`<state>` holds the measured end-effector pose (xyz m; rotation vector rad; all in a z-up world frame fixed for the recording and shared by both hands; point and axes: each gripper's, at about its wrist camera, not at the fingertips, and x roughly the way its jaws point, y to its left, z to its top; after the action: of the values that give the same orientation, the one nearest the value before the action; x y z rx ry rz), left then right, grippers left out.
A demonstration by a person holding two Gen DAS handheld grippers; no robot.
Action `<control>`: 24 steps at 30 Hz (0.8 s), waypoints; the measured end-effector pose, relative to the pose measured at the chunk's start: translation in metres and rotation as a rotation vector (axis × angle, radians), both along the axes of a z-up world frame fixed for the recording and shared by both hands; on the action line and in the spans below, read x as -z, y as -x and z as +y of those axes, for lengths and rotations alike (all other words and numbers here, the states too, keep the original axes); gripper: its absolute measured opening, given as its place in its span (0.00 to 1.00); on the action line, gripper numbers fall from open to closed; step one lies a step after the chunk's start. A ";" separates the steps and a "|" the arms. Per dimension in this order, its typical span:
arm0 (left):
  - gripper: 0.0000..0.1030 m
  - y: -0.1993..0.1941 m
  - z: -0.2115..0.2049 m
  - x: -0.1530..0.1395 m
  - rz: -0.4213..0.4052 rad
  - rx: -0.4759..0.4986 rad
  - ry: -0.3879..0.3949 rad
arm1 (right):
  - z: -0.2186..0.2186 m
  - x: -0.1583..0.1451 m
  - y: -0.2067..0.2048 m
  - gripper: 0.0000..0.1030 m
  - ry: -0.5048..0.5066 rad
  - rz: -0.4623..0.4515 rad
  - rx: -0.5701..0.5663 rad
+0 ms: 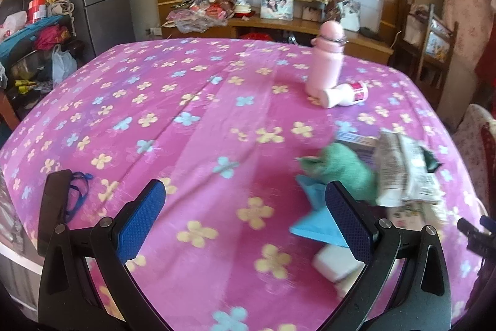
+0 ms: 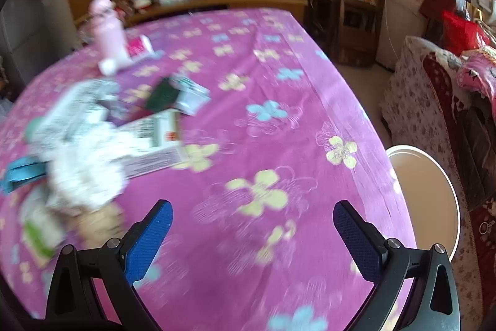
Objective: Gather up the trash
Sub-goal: 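Move both tools toward the pile of trash on the table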
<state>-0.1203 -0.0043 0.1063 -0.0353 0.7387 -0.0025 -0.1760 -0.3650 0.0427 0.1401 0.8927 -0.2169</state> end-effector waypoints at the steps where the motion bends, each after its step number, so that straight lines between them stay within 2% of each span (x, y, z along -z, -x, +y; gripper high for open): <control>1: 1.00 0.003 -0.003 -0.003 -0.006 0.010 0.007 | 0.004 -0.007 0.007 1.00 -0.005 -0.020 -0.006; 5: 1.00 0.027 -0.024 -0.014 -0.052 0.041 0.001 | 0.024 -0.040 0.031 1.00 -0.006 -0.124 -0.009; 11: 1.00 0.047 -0.038 -0.030 -0.109 0.075 0.007 | 0.050 -0.073 0.048 1.00 0.009 -0.216 -0.027; 17: 1.00 0.064 -0.042 -0.036 -0.150 0.079 0.019 | 0.066 -0.089 0.059 1.00 0.016 -0.267 -0.044; 24: 1.00 0.070 -0.044 -0.039 -0.166 0.073 0.021 | 0.078 -0.094 0.062 1.00 0.027 -0.283 -0.059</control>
<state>-0.1901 -0.0478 0.1453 -0.0275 0.5735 -0.0814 -0.2383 -0.2874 0.1370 0.1157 0.6117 -0.1498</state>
